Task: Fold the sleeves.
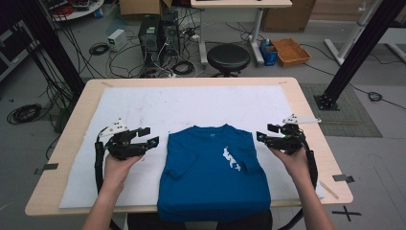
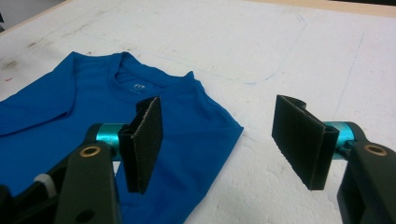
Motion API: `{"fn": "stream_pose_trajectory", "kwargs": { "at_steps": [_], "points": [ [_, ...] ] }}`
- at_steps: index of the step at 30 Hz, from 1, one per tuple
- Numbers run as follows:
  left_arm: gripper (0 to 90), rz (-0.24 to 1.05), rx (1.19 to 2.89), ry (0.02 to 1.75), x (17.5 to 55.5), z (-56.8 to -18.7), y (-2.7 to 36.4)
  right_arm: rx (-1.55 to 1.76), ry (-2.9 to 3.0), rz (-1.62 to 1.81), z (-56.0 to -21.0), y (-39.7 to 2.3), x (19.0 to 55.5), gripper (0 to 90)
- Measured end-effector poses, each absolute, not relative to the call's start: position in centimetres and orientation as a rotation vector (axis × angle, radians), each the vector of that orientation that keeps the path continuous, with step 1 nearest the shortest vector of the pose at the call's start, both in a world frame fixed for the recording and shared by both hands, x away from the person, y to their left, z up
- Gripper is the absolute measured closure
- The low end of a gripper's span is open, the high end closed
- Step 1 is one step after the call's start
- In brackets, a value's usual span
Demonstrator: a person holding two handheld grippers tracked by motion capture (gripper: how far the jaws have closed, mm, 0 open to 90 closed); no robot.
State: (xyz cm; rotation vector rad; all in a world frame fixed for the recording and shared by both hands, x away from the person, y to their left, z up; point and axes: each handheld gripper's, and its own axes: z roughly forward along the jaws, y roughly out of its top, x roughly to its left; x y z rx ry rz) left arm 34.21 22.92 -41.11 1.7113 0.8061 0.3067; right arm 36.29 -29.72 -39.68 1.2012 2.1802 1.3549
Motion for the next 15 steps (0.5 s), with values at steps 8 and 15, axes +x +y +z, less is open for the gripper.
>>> {"fn": "stream_pose_trajectory", "kwargs": {
  "at_steps": [8,15],
  "points": [
    [36.4,0.329,1.751,0.795,34.30,-41.04,22.37,1.198,2.184,1.352,-39.65,-29.96,36.16,33.8],
    [36.5,0.311,1.748,0.788,34.39,-41.11,22.23,1.208,2.183,1.350,-39.66,-30.20,36.12,33.7]
  ]
}}
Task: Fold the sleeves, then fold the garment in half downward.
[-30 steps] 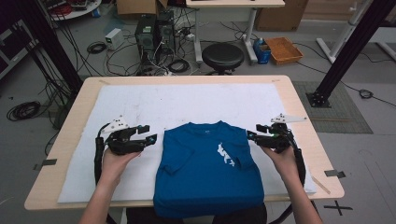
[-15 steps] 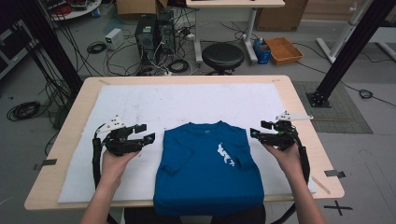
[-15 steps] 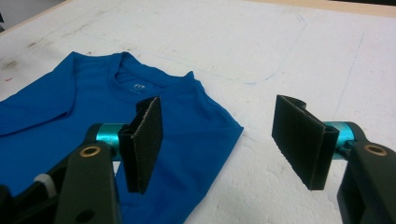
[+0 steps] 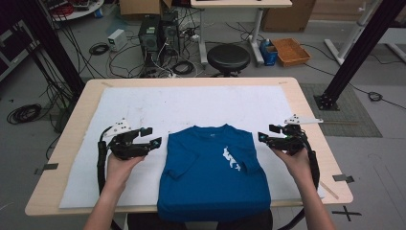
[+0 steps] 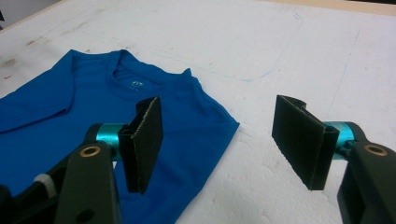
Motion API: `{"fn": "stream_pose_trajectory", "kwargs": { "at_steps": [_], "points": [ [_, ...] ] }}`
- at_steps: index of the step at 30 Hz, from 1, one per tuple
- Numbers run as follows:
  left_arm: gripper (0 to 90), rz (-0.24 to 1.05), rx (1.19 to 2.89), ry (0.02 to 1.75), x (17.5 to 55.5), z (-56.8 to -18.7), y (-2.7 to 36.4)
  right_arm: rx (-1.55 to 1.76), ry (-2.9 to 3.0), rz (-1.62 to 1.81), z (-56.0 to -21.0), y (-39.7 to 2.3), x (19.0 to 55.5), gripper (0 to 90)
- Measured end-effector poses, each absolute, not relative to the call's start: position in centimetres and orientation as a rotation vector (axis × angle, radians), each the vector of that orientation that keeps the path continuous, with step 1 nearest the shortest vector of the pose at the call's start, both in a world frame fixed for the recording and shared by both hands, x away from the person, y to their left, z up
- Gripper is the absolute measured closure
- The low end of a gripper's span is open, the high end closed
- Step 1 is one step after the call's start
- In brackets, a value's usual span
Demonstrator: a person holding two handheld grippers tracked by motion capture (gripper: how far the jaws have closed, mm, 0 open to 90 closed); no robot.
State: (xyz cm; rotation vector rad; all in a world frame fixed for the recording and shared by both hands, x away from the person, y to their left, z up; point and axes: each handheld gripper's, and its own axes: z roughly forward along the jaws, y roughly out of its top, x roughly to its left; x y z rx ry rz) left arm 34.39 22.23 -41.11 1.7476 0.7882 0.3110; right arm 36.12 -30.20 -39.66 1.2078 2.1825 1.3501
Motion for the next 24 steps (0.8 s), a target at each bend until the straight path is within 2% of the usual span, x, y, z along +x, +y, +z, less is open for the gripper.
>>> {"fn": "stream_pose_trajectory", "kwargs": {
  "at_steps": [24],
  "points": [
    [36.5,0.279,1.769,0.766,34.59,-41.11,21.47,1.197,2.181,1.341,-39.72,-30.23,36.12,34.3]
  ]
}}
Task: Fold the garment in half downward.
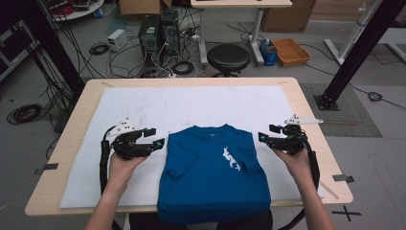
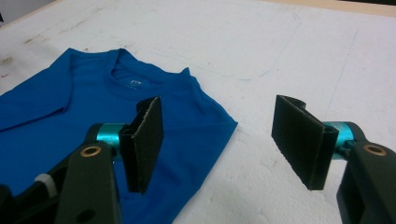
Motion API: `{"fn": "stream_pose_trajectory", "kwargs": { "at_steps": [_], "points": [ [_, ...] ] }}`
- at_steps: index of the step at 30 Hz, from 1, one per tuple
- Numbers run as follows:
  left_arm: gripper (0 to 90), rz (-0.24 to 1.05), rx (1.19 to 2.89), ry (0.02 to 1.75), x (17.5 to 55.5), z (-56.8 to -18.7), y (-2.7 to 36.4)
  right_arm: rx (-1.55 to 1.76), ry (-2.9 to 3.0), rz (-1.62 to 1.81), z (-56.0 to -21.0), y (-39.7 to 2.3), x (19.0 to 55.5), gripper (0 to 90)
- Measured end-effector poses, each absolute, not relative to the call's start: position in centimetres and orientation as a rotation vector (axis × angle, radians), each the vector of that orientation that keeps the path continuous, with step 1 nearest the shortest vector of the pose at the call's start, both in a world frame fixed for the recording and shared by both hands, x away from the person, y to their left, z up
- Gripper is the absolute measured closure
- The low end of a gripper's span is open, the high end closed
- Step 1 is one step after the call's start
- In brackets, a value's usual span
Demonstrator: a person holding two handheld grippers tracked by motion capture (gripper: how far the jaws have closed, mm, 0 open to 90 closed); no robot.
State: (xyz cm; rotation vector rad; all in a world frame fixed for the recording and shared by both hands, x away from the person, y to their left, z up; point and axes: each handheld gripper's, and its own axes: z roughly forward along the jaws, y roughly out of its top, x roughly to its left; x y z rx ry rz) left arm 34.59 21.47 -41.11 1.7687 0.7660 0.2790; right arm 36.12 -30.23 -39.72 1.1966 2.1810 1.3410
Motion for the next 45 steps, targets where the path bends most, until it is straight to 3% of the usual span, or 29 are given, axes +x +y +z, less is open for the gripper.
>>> {"fn": "stream_pose_trajectory", "kwargs": {
  "at_steps": [5,25,31,45],
  "points": [
    [36.4,0.271,1.776,0.773,34.8,-41.2,21.2,1.203,2.181,1.337,-39.9,-30.2,36.2,35.7],
    [44.9,0.221,1.888,0.936,39.9,-42.7,17.6,1.309,2.186,1.250,-41.3,-28.2,39.3,58.6],
    [51.8,0.211,1.899,0.984,41.2,-43.8,17.0,1.332,2.244,1.178,-42.2,-26.6,41.4,61.4],
    [56.4,0.186,1.999,0.989,42.4,-44.5,15.7,1.311,2.316,1.066,-43.8,-24.5,43.0,65.4]
  ]
}}
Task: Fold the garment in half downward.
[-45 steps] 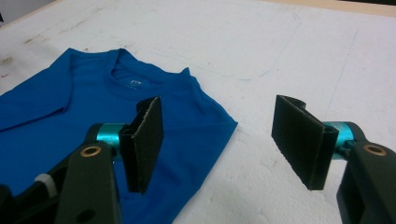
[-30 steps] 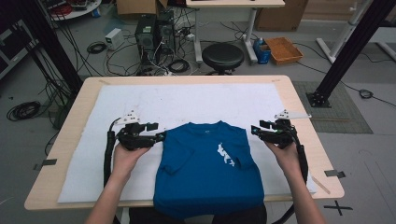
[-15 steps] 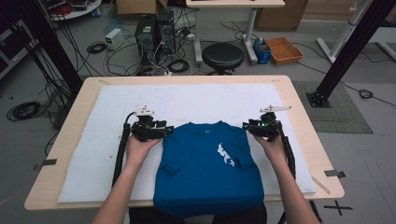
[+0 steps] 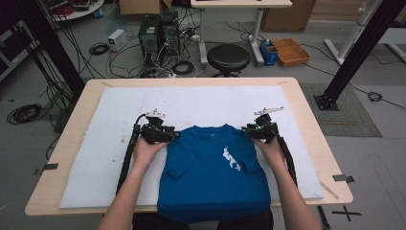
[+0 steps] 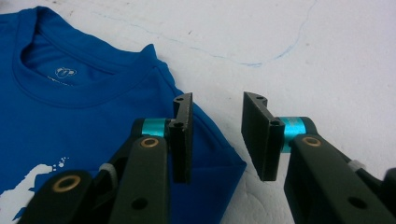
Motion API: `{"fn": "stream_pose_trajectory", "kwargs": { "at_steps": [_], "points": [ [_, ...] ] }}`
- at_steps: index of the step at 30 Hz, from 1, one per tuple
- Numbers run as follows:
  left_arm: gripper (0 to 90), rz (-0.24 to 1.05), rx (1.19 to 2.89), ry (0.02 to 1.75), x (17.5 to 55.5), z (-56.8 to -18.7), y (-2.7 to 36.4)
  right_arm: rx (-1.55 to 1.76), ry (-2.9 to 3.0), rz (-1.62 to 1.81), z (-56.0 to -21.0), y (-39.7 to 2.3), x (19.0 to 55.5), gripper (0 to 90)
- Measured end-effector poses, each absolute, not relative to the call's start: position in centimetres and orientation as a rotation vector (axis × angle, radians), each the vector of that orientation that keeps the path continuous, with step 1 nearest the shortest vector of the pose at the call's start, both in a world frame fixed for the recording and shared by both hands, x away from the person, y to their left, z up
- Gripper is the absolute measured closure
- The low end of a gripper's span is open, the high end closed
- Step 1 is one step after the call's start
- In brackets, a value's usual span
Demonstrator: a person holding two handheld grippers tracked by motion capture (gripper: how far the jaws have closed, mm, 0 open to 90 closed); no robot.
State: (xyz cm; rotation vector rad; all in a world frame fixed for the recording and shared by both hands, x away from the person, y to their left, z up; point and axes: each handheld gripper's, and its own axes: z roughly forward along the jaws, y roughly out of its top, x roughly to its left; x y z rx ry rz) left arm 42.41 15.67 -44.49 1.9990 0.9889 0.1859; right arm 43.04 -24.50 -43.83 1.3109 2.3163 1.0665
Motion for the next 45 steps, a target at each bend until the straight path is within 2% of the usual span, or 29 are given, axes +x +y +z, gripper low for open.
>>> {"fn": "stream_pose_trajectory", "kwargs": {
  "at_steps": [4,6,10,13,14,16,18,22,27,30,31,32,33,36,45],
  "points": [
    [58.8,0.197,2.043,0.995,42.7,-44.6,15.0,1.297,2.349,1.017,-44.2,-24.1,43.1,68.5],
    [62.8,0.202,2.038,1.008,42.8,-44.8,15.1,1.271,2.347,0.994,-44.3,-24.0,43.1,72.1],
    [75.5,0.214,2.041,1.029,42.8,-44.7,15.3,1.240,2.366,0.982,-44.2,-23.8,42.9,85.5],
    [83.4,0.213,2.041,1.022,42.8,-44.6,15.4,1.224,2.361,0.999,-43.9,-23.8,42.8,86.2],
    [83.1,0.219,2.035,1.022,42.8,-44.5,15.4,1.223,2.350,1.011,-43.8,-23.9,42.8,84.2],
    [73.2,0.231,2.003,1.038,42.8,-44.5,15.3,1.234,2.323,1.040,-43.5,-23.9,42.7,79.3],
    [68.8,0.223,1.983,1.032,43.0,-44.5,15.3,1.241,2.300,1.083,-43.3,-23.9,42.8,75.9],
    [65.0,0.201,2.025,1.029,43.5,-44.5,14.6,1.246,2.314,1.111,-43.1,-22.9,43.3,70.4],
    [64.5,0.196,2.067,1.026,43.9,-44.4,13.4,1.211,2.366,1.053,-43.6,-21.0,43.8,69.6],
    [65.8,0.216,2.071,1.032,43.9,-44.4,13.3,1.217,2.380,1.029,-43.9,-20.6,43.9,70.8],
    [75.1,0.220,2.072,1.032,43.9,-44.4,13.4,1.206,2.390,0.997,-44.2,-20.4,44.0,79.8],
    [75.1,0.221,2.068,1.031,43.9,-44.5,13.4,1.206,2.390,0.997,-44.2,-20.4,44.0,79.8],
    [82.5,0.217,2.071,1.027,43.9,-44.5,13.5,1.208,2.388,1.014,-44.1,-20.5,44.0,85.0],
    [86.8,0.206,2.068,1.013,43.9,-44.6,13.4,1.208,2.380,1.024,-44.0,-20.7,44.0,88.0],
    [88.3,0.223,2.053,0.988,43.6,-44.1,13.6,1.214,2.344,1.089,-43.2,-21.3,43.6,88.9]
  ]
}}
